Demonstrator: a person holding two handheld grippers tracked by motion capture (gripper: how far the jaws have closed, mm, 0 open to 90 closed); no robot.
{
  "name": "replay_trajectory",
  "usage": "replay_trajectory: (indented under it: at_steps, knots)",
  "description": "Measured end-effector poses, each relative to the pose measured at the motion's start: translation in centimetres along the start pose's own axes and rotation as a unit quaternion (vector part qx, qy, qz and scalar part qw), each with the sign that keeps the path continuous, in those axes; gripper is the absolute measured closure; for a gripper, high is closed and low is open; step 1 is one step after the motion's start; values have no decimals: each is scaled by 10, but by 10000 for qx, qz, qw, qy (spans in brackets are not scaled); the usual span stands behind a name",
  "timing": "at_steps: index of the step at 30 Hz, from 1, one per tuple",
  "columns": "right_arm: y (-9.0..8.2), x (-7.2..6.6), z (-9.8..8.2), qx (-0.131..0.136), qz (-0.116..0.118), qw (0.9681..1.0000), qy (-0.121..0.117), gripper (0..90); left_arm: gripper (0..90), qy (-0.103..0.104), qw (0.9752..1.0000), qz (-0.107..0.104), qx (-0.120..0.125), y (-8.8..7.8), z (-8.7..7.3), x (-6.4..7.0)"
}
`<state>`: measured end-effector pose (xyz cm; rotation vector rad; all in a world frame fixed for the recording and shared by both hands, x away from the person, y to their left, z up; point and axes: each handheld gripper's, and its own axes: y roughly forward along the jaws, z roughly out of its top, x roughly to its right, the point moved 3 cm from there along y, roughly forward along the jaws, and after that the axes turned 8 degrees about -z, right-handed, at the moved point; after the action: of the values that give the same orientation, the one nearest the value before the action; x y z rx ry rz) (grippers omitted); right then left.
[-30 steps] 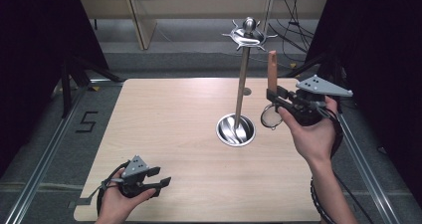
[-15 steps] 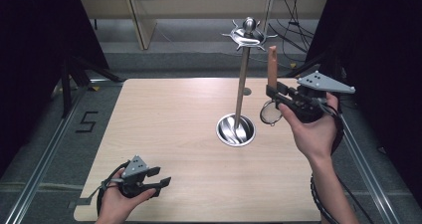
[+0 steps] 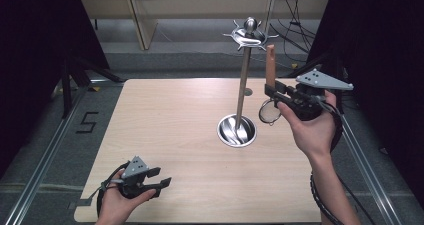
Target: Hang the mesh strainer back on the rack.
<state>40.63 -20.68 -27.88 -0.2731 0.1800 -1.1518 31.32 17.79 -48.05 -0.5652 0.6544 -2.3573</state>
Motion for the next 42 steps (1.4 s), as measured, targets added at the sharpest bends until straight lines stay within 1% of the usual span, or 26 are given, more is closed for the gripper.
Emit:
replay_trajectory:
  at_steps: [3, 8, 9, 10, 12, 13, 14, 15, 16, 18, 19, 21, 22, 23, 25, 26, 27, 29, 30, 31, 32, 33, 34, 36, 37, 42]
  knots:
    - [1, 0, 0, -7, 3, 10000, 1, 694, 441, -19, 10000, -9, 43, 1, 0, 1]
    - [5, 1, 1, 10, 23, 10000, -15, 694, 441, -14, 10000, 4, 7, 0, 0, 0]
    - [5, 0, 1, -27, 17, 10000, 66, 694, 441, -42, 10000, -1, 31, 0, 0, 0]
    - [6, 1, 1, -13, 42, 10000, 16, 694, 441, 17, 10000, 8, -34, -1, 0, -1]
    - [7, 0, 2, -39, 30, 10000, 38, 694, 441, 5, 10000, 3, -13, -1, -1, 0]
    - [8, 0, 2, -24, 32, 10000, -21, 694, 441, 0, 10000, -50, -64, -1, 0, 0]
    - [9, -2, 2, -42, 45, 10000, 73, 694, 441, 4, 10000, -49, -64, -1, 0, 0]
    - [10, -2, 3, -34, 51, 10000, 61, 694, 441, 7, 10000, -5, -36, -1, 0, 0]
    - [11, 0, 3, 60, 18, 9999, -78, 694, 441, 58, 9999, 39, -83, -2, -1, -1]
    - [11, -2, 3, -48, 68, 9999, 80, 694, 441, 50, 10000, 45, -69, -1, -1, -1]
    - [12, -1, 4, -26, 83, 10000, 6, 694, 441, 35, 10000, 29, -49, -1, -1, -1]
    - [12, -2, 4, -87, 57, 9999, 100, 694, 441, 4, 10000, 10, -26, -1, 0, 0]
    - [14, 0, 4, -27, 65, 10000, 49, 694, 441, -28, 10000, 0, 17, 0, -1, 0]
    - [14, -1, 4, -67, 80, 9999, 94, 694, 441, -40, 10000, -3, 39, 0, -1, 0]
    - [15, 0, 5, -80, 81, 9999, 74, 694, 441, 31, 10000, 24, -39, -1, -1, -1]
    - [15, -1, 6, -74, 67, 9998, 142, 694, 440, 44, 10000, 42, -56, -1, -1, -1]
    - [16, 1, 6, -42, 97, 9999, 26, 694, 440, 40, 10000, 36, -48, -1, -1, -1]
    - [17, 0, 7, -83, 95, 9999, 119, 694, 440, 30, 10000, 14, -42, -1, -1, 0]
    - [18, 0, 8, -71, 86, 9999, 59, 694, 441, 34, 10000, 13, -43, -1, -1, 0]
    - [19, 0, 8, -48, 95, 9999, 84, 694, 440, 33, 10000, 17, -39, -1, -1, 0]
    - [20, 1, 9, -27, 61, 10000, 37, 694, 440, 57, 9999, 44, -89, -1, -1, -2]
    - [21, 1, 9, -44, 110, 9999, 27, 694, 440, -46, 10000, -8, 47, 0, -1, 1]
    - [21, 0, 9, -77, 103, 9999, 96, 694, 441, -55, 10000, -12, 37, 0, -1, 1]
    - [23, -1, 10, -89, 115, 9998, 117, 694, 440, -45, 10000, 11, 54, 0, -1, 1]
    - [24, -1, 10, -64, 121, 9999, 66, 694, 440, 30, 10000, 47, -38, -1, -1, -1]
    - [27, -1, 10, -108, 139, 9998, 129, 694, 440, -21, 10000, 25, 4, 0, -1, 0]
